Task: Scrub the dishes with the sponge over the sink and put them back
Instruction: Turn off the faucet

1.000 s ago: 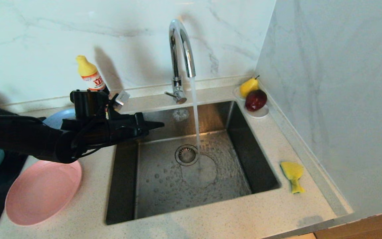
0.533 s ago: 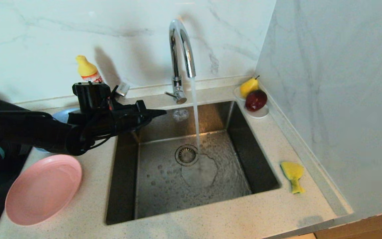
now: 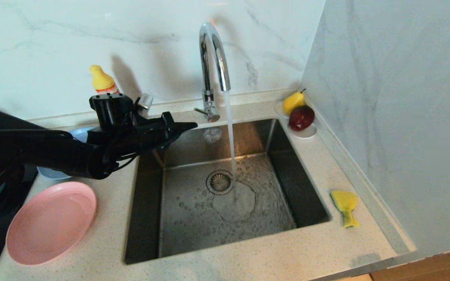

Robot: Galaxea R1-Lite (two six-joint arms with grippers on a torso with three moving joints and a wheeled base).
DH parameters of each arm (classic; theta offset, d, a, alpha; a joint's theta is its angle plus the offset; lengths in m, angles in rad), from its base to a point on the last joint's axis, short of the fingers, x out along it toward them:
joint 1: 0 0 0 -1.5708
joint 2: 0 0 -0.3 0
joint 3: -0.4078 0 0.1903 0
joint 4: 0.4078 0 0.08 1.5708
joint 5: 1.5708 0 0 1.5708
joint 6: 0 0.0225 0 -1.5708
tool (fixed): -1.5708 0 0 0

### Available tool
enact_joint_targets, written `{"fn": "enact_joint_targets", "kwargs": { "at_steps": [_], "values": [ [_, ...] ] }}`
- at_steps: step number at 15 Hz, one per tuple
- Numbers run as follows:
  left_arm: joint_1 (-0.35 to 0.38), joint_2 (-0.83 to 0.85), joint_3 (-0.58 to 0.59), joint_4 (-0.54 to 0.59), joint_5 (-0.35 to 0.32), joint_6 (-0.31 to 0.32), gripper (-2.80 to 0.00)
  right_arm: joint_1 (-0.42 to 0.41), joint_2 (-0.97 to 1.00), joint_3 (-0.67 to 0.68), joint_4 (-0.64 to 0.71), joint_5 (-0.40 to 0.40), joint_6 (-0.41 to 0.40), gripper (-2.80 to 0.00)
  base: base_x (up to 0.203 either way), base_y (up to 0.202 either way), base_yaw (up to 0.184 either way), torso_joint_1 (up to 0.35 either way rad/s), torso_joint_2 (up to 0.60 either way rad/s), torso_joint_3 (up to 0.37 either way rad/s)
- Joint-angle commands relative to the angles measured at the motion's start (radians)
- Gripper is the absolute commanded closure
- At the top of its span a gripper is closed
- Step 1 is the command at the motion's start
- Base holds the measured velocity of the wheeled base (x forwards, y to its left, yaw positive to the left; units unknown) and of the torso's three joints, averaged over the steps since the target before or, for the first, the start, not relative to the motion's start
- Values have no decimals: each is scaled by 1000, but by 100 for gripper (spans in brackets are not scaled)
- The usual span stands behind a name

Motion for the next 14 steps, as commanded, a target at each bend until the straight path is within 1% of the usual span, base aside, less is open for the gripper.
{"fn": "enact_joint_targets", "kwargs": {
  "at_steps": [1,3,5,9,14],
  "values": [
    [1,15,-47,-15,-3,-31,0,0,1,0,0,1,-1,0,0,0,0,0,0,0],
    [1,44,-89,-22,7,-48,0,0,1,0,0,1,-1,0,0,0,0,0,0,0],
    [0,61,-102,-21,32,-51,0,0,1,0,0,1,-1,0,0,0,0,0,0,0],
    [-5,61,-89,-21,30,-65,0,0,1,0,0,1,-1,0,0,0,0,0,0,0],
    [-8,66,-94,-21,31,-62,0,0,1,0,0,1,-1,0,0,0,0,0,0,0]
  ]
}}
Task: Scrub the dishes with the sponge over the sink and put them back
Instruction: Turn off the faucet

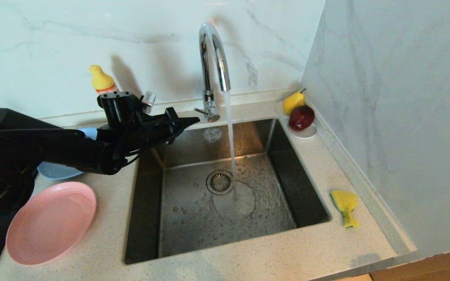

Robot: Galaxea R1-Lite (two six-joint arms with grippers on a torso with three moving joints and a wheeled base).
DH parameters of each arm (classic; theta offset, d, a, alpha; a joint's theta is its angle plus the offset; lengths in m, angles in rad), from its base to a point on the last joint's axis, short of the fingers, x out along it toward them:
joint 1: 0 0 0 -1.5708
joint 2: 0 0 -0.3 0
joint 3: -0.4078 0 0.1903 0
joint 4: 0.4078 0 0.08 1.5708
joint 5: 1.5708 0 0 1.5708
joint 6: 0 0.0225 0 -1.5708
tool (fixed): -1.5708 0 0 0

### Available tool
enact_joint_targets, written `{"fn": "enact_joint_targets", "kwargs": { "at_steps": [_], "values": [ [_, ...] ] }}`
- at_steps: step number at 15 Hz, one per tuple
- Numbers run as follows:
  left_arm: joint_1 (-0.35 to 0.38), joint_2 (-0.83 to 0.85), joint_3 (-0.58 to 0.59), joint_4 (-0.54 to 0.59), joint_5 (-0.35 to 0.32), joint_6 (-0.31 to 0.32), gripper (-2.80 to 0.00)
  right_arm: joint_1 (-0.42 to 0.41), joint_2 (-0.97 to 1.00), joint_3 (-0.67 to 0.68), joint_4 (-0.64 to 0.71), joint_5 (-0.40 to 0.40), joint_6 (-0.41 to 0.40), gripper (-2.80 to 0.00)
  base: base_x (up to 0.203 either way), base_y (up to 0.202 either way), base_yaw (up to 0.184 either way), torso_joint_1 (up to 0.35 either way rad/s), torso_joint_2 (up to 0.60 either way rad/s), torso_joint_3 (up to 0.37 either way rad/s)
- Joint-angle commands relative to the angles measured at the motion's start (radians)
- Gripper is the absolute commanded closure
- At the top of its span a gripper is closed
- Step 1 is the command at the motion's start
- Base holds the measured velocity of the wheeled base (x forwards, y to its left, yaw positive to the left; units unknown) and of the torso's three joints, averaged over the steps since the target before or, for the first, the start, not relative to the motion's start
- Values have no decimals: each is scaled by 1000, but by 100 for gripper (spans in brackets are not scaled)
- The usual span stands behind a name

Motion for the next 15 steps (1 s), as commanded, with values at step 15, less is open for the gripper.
{"fn": "enact_joint_targets", "kwargs": {
  "at_steps": [15],
  "values": [
    [-5,96,-153,-24,86,-22,0,0,1,0,0,0,-1,0,0,0,0,0,0,0]
  ]
}}
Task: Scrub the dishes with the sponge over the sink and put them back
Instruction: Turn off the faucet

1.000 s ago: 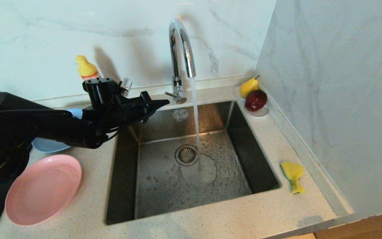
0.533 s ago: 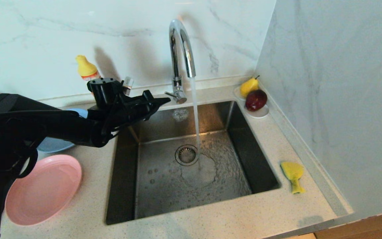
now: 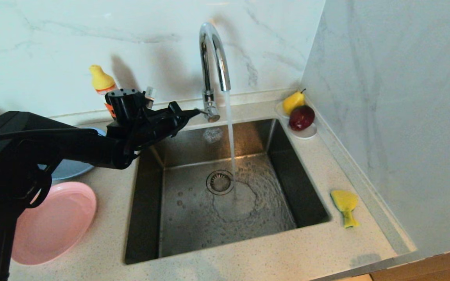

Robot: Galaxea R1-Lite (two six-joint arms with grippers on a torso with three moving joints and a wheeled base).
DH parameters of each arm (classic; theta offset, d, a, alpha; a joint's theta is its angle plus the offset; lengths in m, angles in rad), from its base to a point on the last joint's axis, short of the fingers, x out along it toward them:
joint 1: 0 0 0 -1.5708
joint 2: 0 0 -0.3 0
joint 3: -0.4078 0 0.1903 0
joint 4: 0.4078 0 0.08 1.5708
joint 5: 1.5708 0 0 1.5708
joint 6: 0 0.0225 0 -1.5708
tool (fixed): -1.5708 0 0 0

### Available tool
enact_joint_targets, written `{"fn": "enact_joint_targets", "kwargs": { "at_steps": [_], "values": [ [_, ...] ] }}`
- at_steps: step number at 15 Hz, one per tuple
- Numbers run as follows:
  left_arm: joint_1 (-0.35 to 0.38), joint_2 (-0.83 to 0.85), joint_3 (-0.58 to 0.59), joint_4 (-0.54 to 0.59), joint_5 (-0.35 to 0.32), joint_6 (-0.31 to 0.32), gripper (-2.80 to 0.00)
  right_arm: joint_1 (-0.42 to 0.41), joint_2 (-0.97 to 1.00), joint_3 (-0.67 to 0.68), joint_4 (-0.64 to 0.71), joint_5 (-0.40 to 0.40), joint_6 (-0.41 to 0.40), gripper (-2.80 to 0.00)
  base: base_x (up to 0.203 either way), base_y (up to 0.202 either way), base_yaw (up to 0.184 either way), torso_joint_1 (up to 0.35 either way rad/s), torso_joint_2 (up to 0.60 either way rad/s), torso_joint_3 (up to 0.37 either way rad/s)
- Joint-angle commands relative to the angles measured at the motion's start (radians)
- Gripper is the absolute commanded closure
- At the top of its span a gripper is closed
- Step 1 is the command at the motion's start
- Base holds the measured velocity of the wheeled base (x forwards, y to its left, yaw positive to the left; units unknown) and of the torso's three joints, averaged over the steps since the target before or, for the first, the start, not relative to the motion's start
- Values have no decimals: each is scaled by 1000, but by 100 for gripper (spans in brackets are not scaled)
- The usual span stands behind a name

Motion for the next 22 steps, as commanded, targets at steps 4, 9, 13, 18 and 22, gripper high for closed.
{"fn": "enact_joint_targets", "kwargs": {
  "at_steps": [4,9,13,18,22],
  "values": [
    [-1,27,-45,2,-1,-5,0,0,1,0,0,0,-2,0,0,0,0,0,0,0],
    [-1,44,-62,0,1,-5,0,0,1,0,0,0,-1,0,0,0,0,0,0,0],
    [-1,81,-119,4,51,-5,0,0,1,0,0,0,-1,0,0,0,0,0,0,0],
    [-1,102,-148,3,57,-5,0,0,1,0,0,0,-1,0,0,0,0,0,0,0],
    [0,112,-197,30,65,-5,0,0,1,0,0,0,-1,0,0,0,0,0,0,0]
  ]
}}
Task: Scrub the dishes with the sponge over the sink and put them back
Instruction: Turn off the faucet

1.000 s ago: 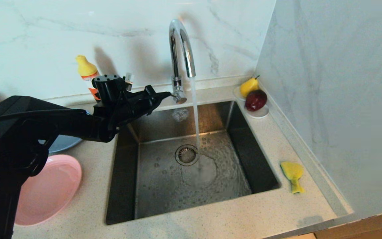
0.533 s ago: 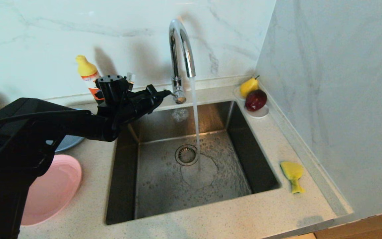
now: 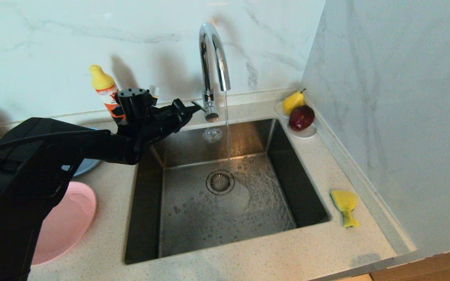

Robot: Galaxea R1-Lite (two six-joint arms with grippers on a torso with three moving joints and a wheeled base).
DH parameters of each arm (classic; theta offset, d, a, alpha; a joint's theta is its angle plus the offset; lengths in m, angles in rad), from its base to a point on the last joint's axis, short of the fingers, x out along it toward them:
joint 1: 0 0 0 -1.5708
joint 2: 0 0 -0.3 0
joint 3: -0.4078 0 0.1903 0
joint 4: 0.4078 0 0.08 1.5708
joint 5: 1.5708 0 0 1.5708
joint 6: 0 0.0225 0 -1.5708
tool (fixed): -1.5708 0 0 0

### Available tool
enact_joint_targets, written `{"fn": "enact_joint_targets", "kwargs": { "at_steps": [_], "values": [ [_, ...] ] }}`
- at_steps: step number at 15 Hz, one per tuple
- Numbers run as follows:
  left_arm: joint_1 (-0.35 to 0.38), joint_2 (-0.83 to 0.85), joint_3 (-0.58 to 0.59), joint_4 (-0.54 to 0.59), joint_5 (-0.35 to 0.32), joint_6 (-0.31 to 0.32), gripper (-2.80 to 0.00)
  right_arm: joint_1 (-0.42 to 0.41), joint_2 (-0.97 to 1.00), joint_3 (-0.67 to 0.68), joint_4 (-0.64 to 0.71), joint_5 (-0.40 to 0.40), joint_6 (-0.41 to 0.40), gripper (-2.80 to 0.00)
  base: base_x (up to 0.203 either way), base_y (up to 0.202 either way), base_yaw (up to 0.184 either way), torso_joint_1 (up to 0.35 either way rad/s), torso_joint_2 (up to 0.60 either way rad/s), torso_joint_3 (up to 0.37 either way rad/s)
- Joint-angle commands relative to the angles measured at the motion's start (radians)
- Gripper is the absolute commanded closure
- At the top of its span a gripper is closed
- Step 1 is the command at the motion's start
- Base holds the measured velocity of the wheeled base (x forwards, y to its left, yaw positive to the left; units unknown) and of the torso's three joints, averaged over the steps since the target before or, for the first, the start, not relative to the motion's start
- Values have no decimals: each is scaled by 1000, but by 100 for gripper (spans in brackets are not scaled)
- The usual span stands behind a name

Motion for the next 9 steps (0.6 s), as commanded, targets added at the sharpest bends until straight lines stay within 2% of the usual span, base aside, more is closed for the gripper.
{"fn": "enact_joint_targets", "kwargs": {
  "at_steps": [1,6,9],
  "values": [
    [0,4,-32,9,-2,-5,0,0,1,0,0,1,-1,0,0,0,0,0,0,0],
    [0,10,-60,37,37,-5,0,0,1,0,0,1,-1,0,0,0,0,0,0,0],
    [-1,-8,-27,35,38,-5,0,0,1,0,0,1,-1,0,0,0,0,0,0,0]
  ]
}}
